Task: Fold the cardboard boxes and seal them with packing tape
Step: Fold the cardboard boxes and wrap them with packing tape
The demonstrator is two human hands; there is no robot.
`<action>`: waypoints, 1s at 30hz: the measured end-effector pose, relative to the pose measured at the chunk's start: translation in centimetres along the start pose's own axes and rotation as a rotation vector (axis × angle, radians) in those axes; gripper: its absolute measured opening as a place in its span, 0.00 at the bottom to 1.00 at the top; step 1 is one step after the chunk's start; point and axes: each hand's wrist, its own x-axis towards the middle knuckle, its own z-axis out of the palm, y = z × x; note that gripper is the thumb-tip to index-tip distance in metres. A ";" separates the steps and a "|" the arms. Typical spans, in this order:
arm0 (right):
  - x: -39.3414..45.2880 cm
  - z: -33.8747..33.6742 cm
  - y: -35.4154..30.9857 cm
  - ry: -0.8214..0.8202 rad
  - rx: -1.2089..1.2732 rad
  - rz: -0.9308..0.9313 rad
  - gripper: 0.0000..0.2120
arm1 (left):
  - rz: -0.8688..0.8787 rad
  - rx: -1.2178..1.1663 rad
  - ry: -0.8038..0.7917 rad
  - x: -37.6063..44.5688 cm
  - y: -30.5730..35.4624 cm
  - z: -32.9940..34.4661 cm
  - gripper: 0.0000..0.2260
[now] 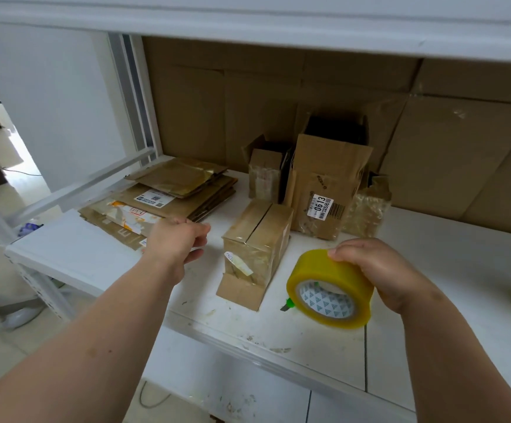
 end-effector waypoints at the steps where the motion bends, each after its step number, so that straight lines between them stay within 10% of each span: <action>1: 0.0 0.2 -0.1 -0.006 -0.032 0.010 0.08 | -0.012 0.000 -0.004 0.1 -0.3 0.0 0.06; 21: 1.1 3.7 -2.1 -0.031 -0.416 0.025 0.06 | -0.043 0.235 -0.172 -0.6 -4.7 2.0 0.14; 30: 0.9 3.9 -2.3 -0.038 -0.432 0.007 0.07 | 0.434 0.211 -0.034 -2.3 -3.8 2.7 0.11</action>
